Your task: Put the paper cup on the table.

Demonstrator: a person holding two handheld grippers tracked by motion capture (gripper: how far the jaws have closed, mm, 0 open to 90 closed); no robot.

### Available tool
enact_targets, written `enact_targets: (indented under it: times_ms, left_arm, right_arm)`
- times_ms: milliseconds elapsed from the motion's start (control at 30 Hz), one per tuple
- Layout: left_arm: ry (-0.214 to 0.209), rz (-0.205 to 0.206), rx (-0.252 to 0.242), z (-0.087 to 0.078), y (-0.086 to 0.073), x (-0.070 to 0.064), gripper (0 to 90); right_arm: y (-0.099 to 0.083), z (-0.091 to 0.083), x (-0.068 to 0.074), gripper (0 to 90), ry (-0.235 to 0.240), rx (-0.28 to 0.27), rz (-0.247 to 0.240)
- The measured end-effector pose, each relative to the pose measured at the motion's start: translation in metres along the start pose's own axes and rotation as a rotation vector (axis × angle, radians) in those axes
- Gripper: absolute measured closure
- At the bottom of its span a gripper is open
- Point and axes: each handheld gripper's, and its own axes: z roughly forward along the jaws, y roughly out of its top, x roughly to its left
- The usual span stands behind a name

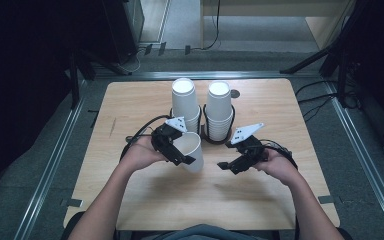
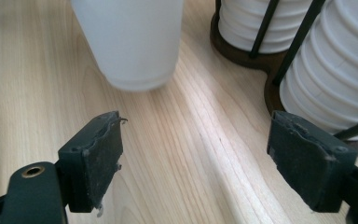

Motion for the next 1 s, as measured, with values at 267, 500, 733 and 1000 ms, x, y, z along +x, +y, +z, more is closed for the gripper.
enact_targets:
  times_ms: [267,500,733,1000]
  left_arm:
    - [0.024,-0.007,0.004,-0.005,-0.008,0.002,13.0]
    - [0.032,-0.033,0.01,-0.01,-0.017,0.006,12.9]
    - [0.047,-0.052,0.004,-0.018,-0.022,0.007,12.7]
    - [0.06,-0.073,0.002,-0.024,-0.03,0.011,12.7]
  right_arm:
    - [-0.001,0.001,-0.007,19.1,0.003,0.01,0.013]
    - [0.0,0.0,-0.008,19.1,0.036,-0.003,-0.033]
    - [0.001,0.001,-0.011,19.1,0.042,-0.001,-0.03]
    - [0.001,0.0,-0.017,19.6,0.024,-0.005,-0.023]
